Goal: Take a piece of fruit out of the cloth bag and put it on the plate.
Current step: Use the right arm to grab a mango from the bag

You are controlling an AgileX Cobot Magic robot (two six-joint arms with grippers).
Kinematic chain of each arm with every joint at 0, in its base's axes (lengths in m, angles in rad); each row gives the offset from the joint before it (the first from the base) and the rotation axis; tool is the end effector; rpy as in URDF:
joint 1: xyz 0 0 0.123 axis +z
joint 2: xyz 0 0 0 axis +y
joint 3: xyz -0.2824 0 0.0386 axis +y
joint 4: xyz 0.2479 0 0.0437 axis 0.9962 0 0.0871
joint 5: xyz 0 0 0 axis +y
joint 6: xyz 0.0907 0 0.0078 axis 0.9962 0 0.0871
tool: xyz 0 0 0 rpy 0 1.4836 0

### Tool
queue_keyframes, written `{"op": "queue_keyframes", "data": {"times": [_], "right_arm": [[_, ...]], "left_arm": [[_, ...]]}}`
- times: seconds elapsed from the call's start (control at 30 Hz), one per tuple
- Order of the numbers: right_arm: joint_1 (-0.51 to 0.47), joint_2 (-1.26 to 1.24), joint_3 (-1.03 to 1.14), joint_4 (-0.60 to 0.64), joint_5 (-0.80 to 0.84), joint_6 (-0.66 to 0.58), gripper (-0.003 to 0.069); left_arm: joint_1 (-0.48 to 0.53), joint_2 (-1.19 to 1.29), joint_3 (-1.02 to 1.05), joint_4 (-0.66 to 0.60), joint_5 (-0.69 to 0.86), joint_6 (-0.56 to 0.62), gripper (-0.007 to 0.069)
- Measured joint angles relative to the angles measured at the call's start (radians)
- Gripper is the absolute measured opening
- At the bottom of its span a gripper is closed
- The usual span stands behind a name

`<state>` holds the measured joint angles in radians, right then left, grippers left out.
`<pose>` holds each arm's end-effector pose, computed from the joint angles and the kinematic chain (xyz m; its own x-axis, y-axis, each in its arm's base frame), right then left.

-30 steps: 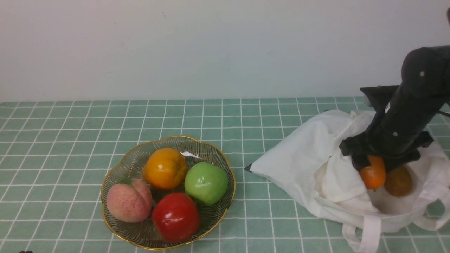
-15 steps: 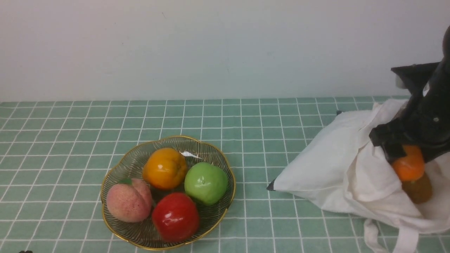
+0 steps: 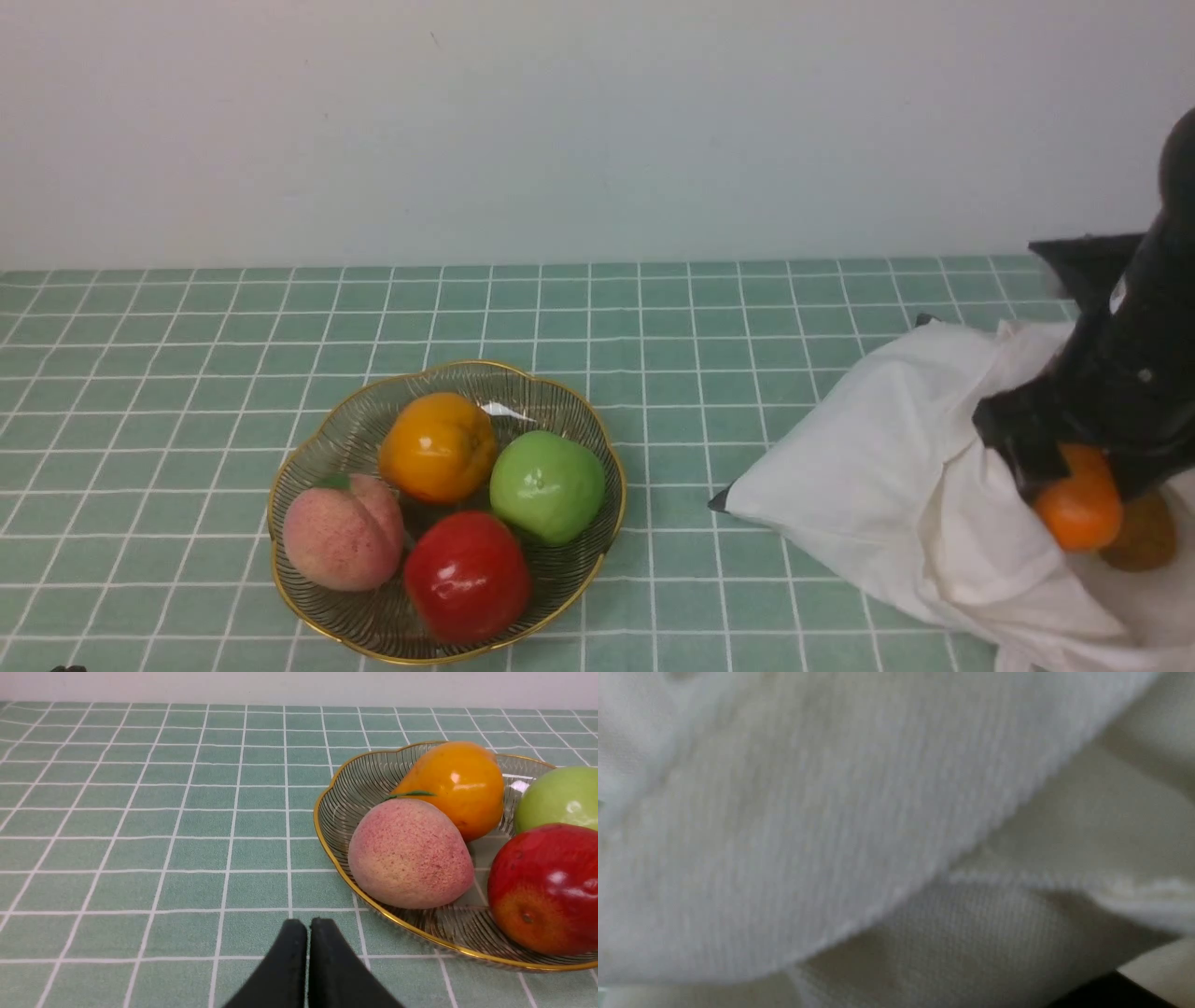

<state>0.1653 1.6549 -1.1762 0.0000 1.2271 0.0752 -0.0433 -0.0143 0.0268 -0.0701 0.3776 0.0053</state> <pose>0.2938 0.0490 0.2348 -0.9948 -0.0898 0.0477 -0.0901 0.9959 -0.0036 0.0522 -0.0046 0.1710 -0.3007 -0.0468 -0.9526 0.0500 0.9966 -0.0648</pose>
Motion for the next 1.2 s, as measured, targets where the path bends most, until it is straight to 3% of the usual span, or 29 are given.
{"op": "queue_keyframes", "data": {"times": [0.3, 0.63, 0.93, 1.2], "right_arm": [[0.000, 0.032, 0.070, -0.059, -0.014, 0.018, 0.0534], [0.000, -0.051, 0.108, 0.057, -0.017, 0.019, 0.0534], [0.000, -0.301, 0.107, 0.102, 0.005, 0.000, 0.0534], [0.000, -0.282, -0.068, 0.069, 0.022, 0.019, 0.0534]], "left_arm": [[0.000, 0.000, 0.000, 0.000, 0.000, 0.000, -0.0008], [0.000, 0.000, 0.000, 0.000, 0.000, 0.000, -0.0008], [0.000, 0.000, 0.000, 0.000, 0.000, 0.000, -0.0008], [0.000, 0.000, 0.000, 0.000, 0.000, 0.000, -0.0008]]}}
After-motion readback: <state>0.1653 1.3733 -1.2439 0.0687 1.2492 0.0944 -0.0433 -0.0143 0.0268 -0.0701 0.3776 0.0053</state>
